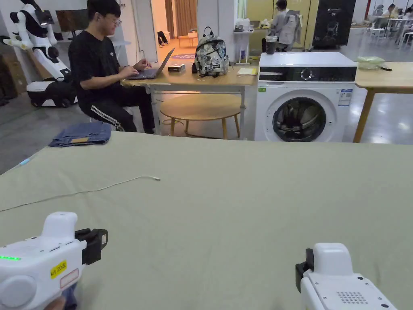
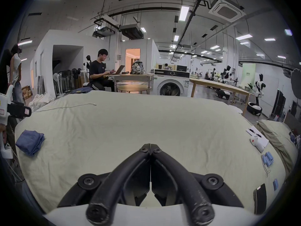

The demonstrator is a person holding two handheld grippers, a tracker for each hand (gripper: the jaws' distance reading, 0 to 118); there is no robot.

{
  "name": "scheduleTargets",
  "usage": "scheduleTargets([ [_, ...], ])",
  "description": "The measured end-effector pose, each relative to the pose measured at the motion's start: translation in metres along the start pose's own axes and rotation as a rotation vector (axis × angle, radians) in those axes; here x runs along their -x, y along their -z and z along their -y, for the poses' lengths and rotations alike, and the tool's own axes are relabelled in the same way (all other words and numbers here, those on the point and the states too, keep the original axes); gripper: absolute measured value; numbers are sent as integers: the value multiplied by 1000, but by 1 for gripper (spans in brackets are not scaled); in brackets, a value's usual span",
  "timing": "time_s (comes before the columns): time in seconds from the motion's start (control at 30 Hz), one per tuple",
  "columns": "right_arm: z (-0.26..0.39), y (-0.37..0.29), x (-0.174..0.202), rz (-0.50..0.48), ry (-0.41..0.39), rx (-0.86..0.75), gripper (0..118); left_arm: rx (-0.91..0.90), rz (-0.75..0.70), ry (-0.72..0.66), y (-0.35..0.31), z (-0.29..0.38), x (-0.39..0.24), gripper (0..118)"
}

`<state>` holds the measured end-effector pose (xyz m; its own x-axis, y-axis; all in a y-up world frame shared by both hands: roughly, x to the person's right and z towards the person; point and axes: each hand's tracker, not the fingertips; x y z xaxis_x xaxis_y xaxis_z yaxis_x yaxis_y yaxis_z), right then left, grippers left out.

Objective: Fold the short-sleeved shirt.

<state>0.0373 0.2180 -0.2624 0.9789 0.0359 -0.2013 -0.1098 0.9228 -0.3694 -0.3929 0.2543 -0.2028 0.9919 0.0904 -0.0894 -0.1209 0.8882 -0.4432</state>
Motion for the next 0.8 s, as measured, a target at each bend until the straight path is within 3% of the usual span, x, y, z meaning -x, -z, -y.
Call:
scheduleTargets([
  [0.13,-3,-4,-15,31,16,-20,0,-35,42,41,13,-4,-57,0],
  [0.4,-17,-19,-42,100,62,-110,0,-256,-20,96,10,1,-154,0],
  [0.57,-24,-26,-49,132,59,-182,0,-356,-60,80,7,6,-178,0],
  [0.8,-27,-32,-53,136,40,-243,0,-336,-71,42,7,13,-179,0],
])
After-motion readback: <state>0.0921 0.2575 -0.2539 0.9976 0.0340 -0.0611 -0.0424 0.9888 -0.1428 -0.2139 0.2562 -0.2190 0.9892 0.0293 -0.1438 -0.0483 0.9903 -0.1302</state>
